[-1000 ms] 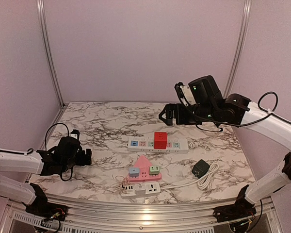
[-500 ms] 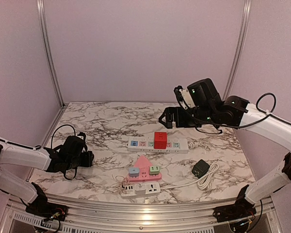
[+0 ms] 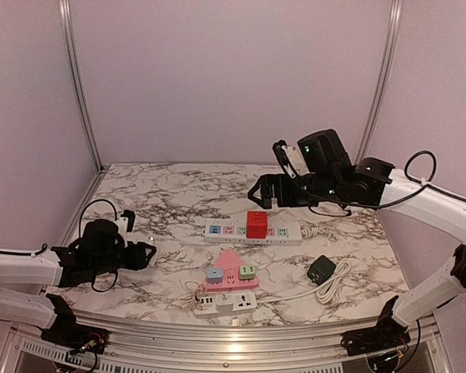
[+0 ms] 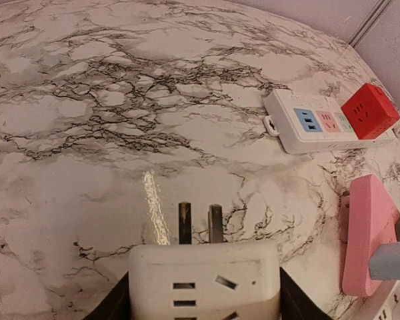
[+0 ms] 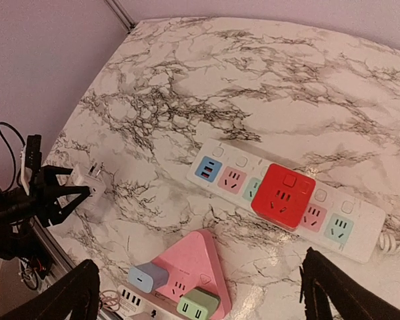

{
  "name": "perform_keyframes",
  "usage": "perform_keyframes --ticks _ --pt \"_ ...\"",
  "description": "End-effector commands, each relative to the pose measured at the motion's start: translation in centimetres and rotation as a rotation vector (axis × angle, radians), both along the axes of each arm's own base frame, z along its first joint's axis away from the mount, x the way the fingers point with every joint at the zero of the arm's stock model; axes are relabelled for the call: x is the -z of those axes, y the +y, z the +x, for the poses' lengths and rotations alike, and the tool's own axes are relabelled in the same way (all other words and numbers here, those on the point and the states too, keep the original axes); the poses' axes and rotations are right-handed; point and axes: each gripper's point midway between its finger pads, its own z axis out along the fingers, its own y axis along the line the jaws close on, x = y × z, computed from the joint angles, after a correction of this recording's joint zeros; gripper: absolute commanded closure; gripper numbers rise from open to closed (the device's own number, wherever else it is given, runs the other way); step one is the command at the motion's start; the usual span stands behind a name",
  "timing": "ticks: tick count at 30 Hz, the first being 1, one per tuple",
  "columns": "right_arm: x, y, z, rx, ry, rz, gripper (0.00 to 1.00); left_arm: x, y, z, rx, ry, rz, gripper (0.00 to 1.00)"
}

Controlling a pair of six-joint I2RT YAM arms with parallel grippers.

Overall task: Insert the plug
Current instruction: Pick up the plug at the center of the board, then pass from the left arm to the right

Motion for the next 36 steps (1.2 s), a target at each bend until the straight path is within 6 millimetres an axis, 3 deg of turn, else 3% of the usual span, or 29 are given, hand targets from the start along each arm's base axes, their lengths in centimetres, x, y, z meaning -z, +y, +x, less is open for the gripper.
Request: perform_keyframes --ticks 1,7,14,20,27,31,36 --pt "-1.5 2.1 -1.6 -0.136 -0.033 0.113 0.01 -6.6 -3.5 -1.0 0.189 -0.211 -0.244 0.82" --pt "-2.3 4.0 -4.0 -0.305 -0.075 0.211 0.01 -12.4 -5.6 -4.6 0.42 -0.407 -0.404 0.82" --pt "-2.6 6.1 -6.8 -0.466 -0.105 0.298 0.01 -16.5 -7.6 -9.3 0.657 -0.577 -0.504 0.81" --pt "-2.6 8.9 -10.0 -0.594 -0.13 0.318 0.02 -18.4 -9.4 -12.5 0.805 -0.642 -0.525 0.8" --pt "-1.1 12.3 -13.8 -0.73 -0.151 0.253 0.02 -19.6 -10.2 -13.3 0.852 -0.645 -0.553 0.8" --pt "-1.4 13.6 -16.8 -0.819 -0.248 0.24 0.04 -20.3 -10.5 -13.6 0.862 -0.627 -0.588 0.81" --pt "-1.6 14.4 -17.3 -0.828 -0.322 0.221 0.04 -21.1 -11.1 -14.6 0.916 -0.611 -0.624 0.81"
